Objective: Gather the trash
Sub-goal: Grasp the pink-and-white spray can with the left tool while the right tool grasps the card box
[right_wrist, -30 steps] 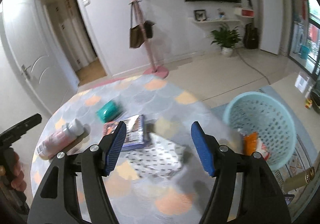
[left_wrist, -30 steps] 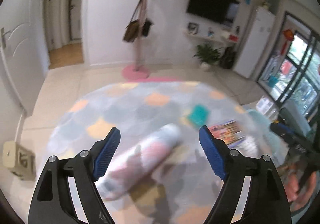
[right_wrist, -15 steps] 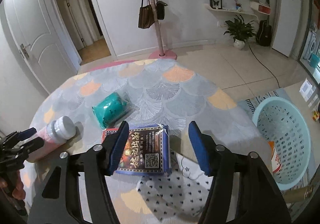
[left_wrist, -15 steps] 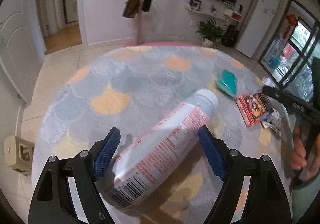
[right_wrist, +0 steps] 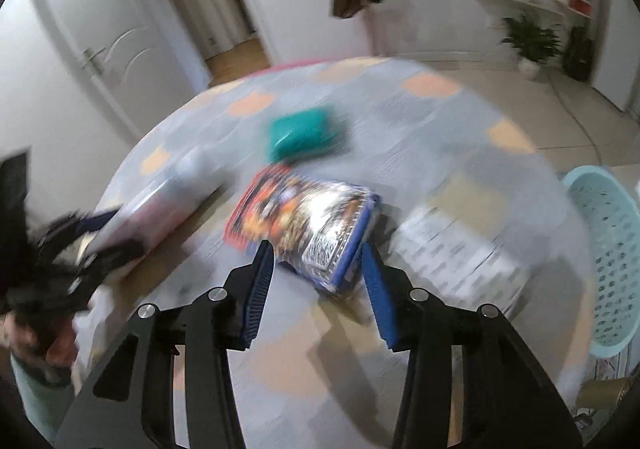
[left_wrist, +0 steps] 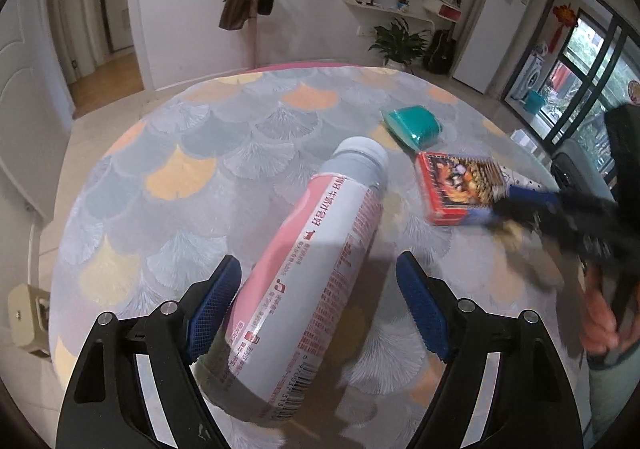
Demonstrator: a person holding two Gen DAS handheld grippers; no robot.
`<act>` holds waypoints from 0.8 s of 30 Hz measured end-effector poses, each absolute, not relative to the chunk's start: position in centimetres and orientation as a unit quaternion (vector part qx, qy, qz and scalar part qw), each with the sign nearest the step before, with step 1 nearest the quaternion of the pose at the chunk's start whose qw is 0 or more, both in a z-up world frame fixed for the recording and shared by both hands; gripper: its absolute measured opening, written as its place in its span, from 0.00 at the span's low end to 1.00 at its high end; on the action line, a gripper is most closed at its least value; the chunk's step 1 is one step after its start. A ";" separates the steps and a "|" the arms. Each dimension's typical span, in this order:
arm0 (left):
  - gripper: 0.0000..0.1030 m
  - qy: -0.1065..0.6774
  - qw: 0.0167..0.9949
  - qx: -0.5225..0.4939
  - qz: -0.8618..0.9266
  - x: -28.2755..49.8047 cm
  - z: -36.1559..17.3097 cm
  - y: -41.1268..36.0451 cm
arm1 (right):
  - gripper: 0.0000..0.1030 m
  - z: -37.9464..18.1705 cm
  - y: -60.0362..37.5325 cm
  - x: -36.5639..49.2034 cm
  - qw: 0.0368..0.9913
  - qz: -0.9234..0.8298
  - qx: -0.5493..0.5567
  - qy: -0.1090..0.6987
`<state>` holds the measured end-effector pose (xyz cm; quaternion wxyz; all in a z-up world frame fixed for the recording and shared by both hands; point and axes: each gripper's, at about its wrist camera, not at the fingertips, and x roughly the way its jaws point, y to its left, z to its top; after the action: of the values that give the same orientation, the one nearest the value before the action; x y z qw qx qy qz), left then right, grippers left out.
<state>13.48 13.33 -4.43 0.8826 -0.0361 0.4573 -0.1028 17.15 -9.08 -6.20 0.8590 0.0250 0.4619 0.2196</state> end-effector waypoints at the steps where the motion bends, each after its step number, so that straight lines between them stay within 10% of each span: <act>1: 0.72 0.458 0.883 -0.036 -0.101 13.4 -4.5 13.3 | 0.41 -6.2 -8.5 16.2 0.856 0.232 0.020 0.462; 7: 0.55 0.467 0.877 -0.057 -0.097 13.7 -5.1 13.9 | 0.43 -5.2 -7.2 13.0 0.857 0.264 -0.024 0.443; 10: 0.51 0.461 0.879 -0.067 -0.099 13.7 -5.2 13.8 | 0.73 -4.3 -7.3 13.7 0.875 0.240 -0.051 0.418; 24: 0.48 0.448 0.882 -0.109 -0.097 13.3 -5.5 13.9 | 0.79 -7.8 -4.5 19.8 0.853 0.275 -0.119 0.427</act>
<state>13.25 13.90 -5.47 0.8821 -0.1090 0.4478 -0.0971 19.77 -4.53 -7.84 0.8534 -0.1191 0.4268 0.2746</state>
